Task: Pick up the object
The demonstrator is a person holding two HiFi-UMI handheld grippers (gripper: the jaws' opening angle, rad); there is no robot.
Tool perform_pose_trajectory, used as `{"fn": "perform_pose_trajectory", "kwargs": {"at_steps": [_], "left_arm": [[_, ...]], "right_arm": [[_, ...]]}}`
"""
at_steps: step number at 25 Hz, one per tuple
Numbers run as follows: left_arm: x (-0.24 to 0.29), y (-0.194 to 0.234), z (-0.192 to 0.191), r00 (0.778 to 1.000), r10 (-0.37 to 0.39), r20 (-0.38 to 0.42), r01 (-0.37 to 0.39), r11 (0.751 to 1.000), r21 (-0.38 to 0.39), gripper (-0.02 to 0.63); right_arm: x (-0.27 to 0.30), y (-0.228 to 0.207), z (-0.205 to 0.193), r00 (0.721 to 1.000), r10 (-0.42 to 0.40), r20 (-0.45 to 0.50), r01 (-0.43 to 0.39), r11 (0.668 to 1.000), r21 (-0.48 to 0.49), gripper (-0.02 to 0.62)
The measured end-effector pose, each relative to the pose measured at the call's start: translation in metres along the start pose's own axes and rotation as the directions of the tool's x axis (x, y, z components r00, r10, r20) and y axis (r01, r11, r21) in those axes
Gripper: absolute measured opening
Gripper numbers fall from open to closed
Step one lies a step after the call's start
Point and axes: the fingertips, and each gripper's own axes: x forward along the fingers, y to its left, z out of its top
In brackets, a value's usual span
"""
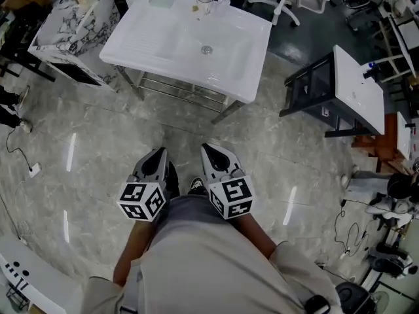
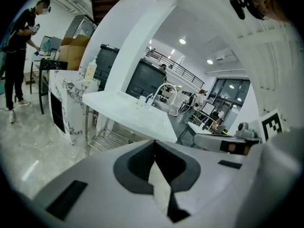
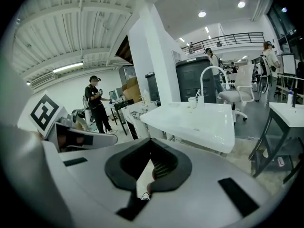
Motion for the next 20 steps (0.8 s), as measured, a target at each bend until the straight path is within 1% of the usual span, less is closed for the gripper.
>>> {"fn": "perform_pose_trajectory", "kwargs": {"at_steps": [6, 10, 20], "left_arm": [[0.01, 0.035, 0.021, 1.0, -0.016, -0.023, 0.016, 1.0, -0.017, 0.0], [0.013, 0.055, 0.038, 0.999, -0.026, -0.02, 0.026, 0.999, -0.022, 0.0], [0.016, 0.108, 0.086, 0.999, -0.049, 0.005, 0.049, 0.999, -0.006, 0.0]], "right_arm": [[0.04, 0.013, 0.018, 1.0, -0.009, -0.024, 0.009, 1.0, 0.0, 0.011], [0.062, 0.022, 0.031, 0.999, -0.022, -0.036, 0.021, 1.0, -0.009, 0.011], [0.112, 0.046, 0.068, 0.999, -0.054, -0.01, 0.053, 0.998, -0.013, 0.011]]}}
